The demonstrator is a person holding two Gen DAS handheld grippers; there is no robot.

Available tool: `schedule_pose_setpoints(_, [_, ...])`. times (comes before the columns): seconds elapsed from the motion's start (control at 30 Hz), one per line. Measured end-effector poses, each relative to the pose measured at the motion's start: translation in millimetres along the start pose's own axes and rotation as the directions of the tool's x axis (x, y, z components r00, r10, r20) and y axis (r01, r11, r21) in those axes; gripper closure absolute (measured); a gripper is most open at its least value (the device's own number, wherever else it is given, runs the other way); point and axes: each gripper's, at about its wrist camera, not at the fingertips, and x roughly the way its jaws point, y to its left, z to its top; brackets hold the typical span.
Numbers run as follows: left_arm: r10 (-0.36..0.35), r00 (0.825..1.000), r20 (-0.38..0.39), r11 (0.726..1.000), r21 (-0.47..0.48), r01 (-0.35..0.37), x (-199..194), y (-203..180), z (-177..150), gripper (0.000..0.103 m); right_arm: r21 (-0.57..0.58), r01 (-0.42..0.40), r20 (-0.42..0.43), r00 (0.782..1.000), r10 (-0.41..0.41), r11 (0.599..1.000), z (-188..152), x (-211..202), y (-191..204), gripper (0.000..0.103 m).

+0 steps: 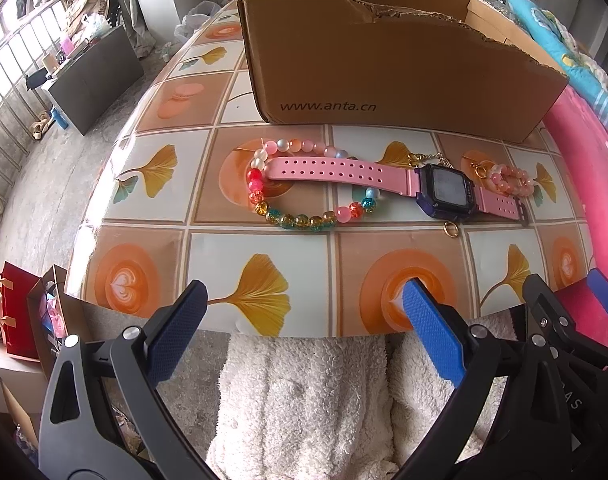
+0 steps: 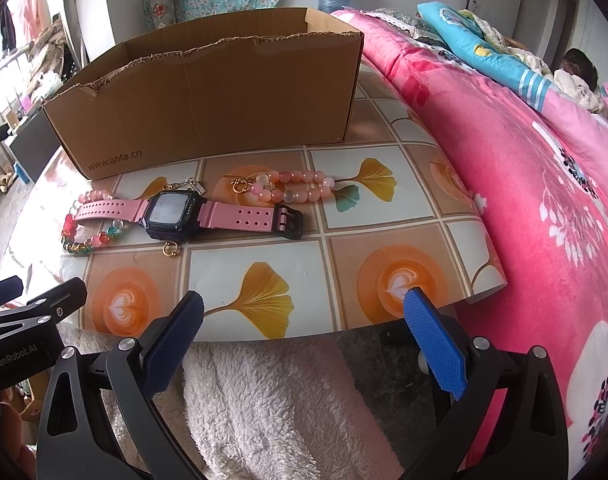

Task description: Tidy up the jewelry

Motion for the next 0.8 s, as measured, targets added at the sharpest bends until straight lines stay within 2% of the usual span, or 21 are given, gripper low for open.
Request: schedule_pose_setpoints(0.8, [0.026,1.0,-0.009,1.0,0.016,-0.026,3.9,-8.7,-0.8,0.008,0.006,0.0,-0.015,1.0,0.0,1.0,0.1,3.8,-2.0,0.005])
